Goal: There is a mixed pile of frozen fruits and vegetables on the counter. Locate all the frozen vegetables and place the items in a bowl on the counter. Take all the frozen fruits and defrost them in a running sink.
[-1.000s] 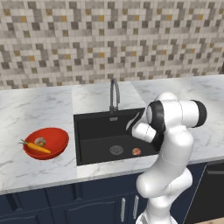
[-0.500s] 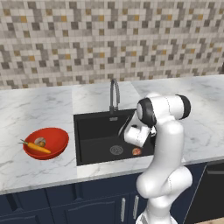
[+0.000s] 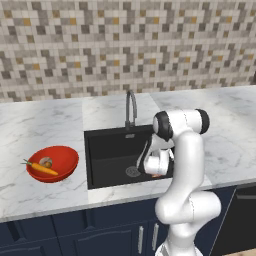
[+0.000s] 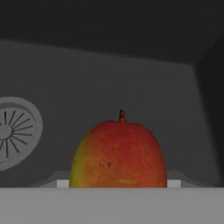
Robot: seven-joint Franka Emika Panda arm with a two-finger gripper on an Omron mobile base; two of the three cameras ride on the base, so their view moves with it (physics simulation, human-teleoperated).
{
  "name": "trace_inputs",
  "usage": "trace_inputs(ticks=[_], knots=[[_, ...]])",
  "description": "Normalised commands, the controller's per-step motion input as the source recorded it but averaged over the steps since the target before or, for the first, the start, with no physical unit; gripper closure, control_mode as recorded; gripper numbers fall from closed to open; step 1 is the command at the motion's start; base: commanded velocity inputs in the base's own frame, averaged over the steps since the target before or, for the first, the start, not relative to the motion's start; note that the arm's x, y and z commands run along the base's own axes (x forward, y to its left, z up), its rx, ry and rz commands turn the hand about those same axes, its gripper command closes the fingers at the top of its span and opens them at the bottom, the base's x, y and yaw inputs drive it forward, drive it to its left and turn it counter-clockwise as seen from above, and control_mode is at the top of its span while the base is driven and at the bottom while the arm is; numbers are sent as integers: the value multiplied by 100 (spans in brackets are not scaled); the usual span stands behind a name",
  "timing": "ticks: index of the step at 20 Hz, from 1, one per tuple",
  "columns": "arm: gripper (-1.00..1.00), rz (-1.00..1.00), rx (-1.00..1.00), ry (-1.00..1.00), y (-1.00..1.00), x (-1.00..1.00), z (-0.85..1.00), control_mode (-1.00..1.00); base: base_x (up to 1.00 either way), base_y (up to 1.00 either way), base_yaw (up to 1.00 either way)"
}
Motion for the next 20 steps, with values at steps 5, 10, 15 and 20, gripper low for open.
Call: trace_inputs(ticks=[5, 10, 15, 20], knots=[[-100, 1, 0, -4, -3, 0, -50, -100, 0, 0, 0], [-100, 0, 0, -8, 0, 0, -11, -100, 0, 0, 0], [-100, 0, 0, -12, 0, -10, 25, -100, 0, 0, 0], [-100, 0, 0, -11, 0, -4, 47, -100, 0, 0, 0]])
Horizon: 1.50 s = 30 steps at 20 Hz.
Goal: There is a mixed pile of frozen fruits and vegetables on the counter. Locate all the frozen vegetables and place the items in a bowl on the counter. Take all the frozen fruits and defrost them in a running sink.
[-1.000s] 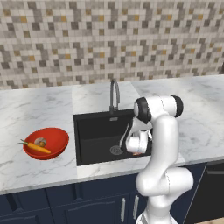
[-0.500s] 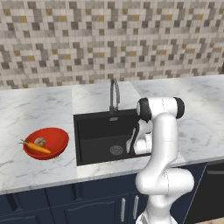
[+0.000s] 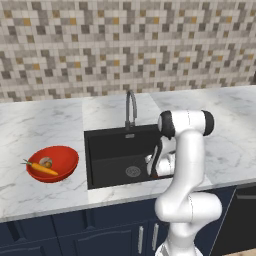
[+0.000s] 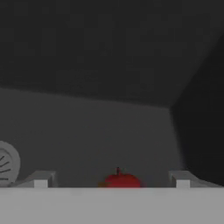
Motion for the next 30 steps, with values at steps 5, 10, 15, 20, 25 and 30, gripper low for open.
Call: trace_inputs(ticks=[5, 10, 15, 20, 25, 30], knots=[[-100, 0, 7, -11, 4, -30, 83, -100, 0, 0, 0], [-100, 0, 19, -4, 15, -48, 100, -100, 0, 0, 0], [-100, 0, 9, 3, 27, -49, 99, -100, 0, 0, 0], [-100, -1, 0, 24, 21, -23, 90, -100, 0, 0, 0], [-100, -2, 0, 27, 7, -41, 94, -100, 0, 0, 0], [-100, -3, 3, 24, -7, -44, 90, -100, 0, 0, 0]])
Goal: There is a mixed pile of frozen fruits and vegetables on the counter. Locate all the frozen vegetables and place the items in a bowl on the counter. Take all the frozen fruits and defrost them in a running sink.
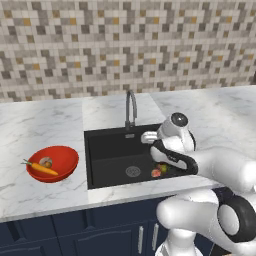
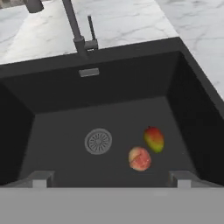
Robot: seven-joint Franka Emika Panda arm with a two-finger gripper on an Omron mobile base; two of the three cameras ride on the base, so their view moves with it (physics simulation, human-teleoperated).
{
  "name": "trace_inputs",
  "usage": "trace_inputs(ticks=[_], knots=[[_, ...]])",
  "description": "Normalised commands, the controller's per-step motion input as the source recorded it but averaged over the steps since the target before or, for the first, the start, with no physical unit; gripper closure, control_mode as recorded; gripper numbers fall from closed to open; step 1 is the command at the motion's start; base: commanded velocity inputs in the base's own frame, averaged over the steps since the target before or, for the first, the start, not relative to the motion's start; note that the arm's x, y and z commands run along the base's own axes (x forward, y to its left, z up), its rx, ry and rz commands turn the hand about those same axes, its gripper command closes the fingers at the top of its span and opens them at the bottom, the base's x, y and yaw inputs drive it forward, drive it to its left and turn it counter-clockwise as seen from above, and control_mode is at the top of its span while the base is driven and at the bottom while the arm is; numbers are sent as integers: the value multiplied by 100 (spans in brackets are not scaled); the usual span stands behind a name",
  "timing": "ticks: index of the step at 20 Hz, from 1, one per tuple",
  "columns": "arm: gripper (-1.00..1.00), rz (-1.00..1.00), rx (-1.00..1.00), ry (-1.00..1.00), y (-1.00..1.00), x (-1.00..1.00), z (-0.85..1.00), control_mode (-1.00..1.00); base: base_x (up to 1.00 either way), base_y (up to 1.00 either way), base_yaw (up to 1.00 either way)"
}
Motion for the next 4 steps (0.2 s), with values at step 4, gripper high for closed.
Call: trace_inputs(ticks=[4], knots=[[-100, -2, 6, 24, -26, -35, 85, -100, 0, 0, 0]])
